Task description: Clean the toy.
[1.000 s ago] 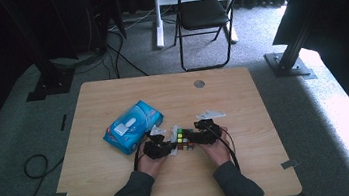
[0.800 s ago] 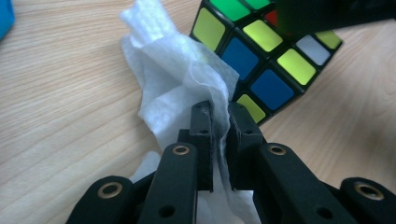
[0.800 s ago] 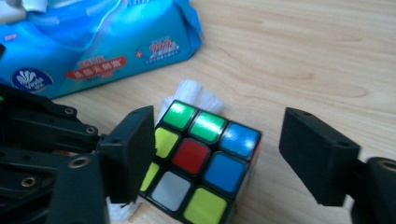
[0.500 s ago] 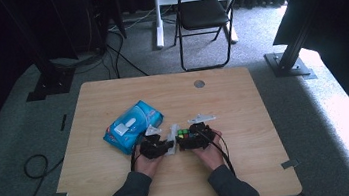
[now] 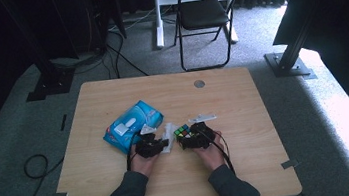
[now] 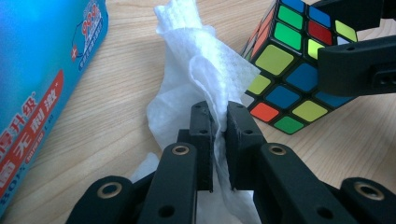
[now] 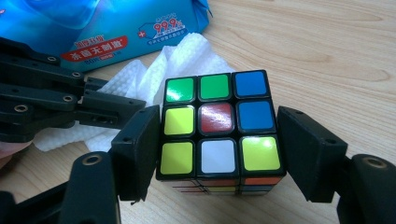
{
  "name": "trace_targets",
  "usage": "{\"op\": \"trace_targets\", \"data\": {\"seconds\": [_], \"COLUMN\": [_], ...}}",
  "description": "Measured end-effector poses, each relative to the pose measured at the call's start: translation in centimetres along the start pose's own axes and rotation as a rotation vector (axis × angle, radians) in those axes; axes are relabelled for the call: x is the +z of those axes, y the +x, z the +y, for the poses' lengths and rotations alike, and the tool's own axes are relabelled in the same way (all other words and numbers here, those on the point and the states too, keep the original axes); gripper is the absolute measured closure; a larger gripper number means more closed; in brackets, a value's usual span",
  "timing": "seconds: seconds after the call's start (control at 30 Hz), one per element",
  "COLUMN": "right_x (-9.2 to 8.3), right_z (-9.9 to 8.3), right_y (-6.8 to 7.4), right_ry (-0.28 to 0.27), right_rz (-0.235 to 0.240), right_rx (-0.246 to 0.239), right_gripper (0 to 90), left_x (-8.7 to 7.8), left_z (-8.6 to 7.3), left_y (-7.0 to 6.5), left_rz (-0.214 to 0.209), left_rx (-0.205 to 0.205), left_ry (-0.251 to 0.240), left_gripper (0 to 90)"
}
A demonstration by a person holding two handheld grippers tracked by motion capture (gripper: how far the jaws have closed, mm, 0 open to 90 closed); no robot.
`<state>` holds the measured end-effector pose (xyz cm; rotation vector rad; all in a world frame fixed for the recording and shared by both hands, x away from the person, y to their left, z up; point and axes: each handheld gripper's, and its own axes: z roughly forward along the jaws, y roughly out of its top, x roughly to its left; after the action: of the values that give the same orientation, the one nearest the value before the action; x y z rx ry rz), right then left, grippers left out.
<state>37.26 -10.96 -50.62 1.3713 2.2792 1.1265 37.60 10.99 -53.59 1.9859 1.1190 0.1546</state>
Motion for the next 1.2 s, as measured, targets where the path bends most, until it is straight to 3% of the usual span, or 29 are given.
{"op": "trace_targets", "data": {"seconds": [0.13,0.4,0.63,0.8,0.9,1.07,1.13,1.2], "right_x": [-0.1,-0.4,-0.7,-0.8,-1.1,-1.2,-1.3,-1.4], "right_z": [0.0,0.0,-0.1,-0.3,-0.3,-0.4,-0.4,-0.3], "right_y": [-0.4,-2.1,-3.2,-4.2,-4.7,-5.4,-5.0,-4.2], "right_ry": [-0.008,-0.03,-0.043,-0.049,-0.053,-0.046,-0.046,-0.046], "right_rz": [0.013,0.096,0.136,0.17,0.146,0.177,0.15,0.094], "right_rx": [0.031,0.165,0.213,0.275,0.27,0.292,0.266,0.206], "right_gripper": [33.2,33.4,33.7,33.8,33.7,33.8,33.7,33.7], "left_x": [0.0,0.1,0.2,0.2,0.2,0.3,0.3,0.4], "left_z": [0.0,0.0,-0.1,-0.1,-0.1,-0.1,-0.1,-0.2], "left_y": [0.1,0.0,0.0,0.0,0.0,0.0,0.0,0.0], "left_rz": [0.0,-0.001,-0.002,-0.001,-0.001,-0.001,0.001,0.001], "left_rx": [-0.002,-0.002,0.001,0.001,0.001,0.002,0.002,0.001], "left_ry": [0.0,0.0,0.009,0.009,0.008,0.009,0.011,0.01], "left_gripper": [82.1,82.1,82.1,82.1,82.1,82.1,82.1,82.1]}}
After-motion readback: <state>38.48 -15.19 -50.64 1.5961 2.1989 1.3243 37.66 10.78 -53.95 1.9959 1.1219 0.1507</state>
